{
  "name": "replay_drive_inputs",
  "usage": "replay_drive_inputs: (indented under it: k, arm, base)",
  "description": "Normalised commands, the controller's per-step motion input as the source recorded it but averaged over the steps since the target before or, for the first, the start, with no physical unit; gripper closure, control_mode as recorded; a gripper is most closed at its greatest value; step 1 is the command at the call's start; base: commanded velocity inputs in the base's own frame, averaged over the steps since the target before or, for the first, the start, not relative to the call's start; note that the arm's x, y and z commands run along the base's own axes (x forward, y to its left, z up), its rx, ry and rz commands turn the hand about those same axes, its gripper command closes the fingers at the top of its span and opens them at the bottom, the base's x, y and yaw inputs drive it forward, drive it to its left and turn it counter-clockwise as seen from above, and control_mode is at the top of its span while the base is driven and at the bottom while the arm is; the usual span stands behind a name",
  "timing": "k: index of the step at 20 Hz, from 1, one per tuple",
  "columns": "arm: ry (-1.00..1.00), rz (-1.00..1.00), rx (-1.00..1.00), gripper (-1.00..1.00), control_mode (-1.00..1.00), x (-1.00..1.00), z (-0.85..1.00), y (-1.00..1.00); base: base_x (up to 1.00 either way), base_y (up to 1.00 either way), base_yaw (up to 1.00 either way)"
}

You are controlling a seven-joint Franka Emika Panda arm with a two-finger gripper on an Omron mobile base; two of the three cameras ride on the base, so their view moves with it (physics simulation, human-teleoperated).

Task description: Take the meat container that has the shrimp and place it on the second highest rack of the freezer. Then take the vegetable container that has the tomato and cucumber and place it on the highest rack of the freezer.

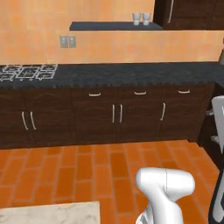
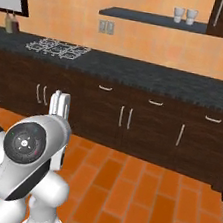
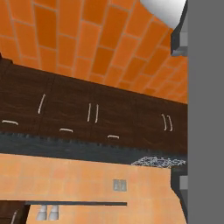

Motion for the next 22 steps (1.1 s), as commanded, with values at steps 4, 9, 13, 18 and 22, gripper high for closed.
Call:
replay_drive_inputs:
  k: [4, 9, 13, 18, 22]
  arm:
    - [0.00, 0.00, 0.00, -1.00, 1.00, 0.00, 0.00, 0.00]
    - [0.00, 0.00, 0.00, -1.00, 1.00, 0.00, 0.00, 0.00]
    - [0.00, 0.00, 0.00, -1.00, 1.00, 0.00, 0.00, 0.00]
    - [0.00, 0.00, 0.00, -1.00, 1.00, 0.00, 0.00, 0.00]
    - [0.00, 0.00, 0.00, -1.00, 1.00, 0.00, 0.00, 0.00]
  base:
    - [1.00, -0.41, -0.27]
    - [1.00, -0.18, -0.50]
    - [0.91, -0.01, -0.67]
    - [0.85, 0.03, -0.72]
    - [0.78, 0.00, -0.68]
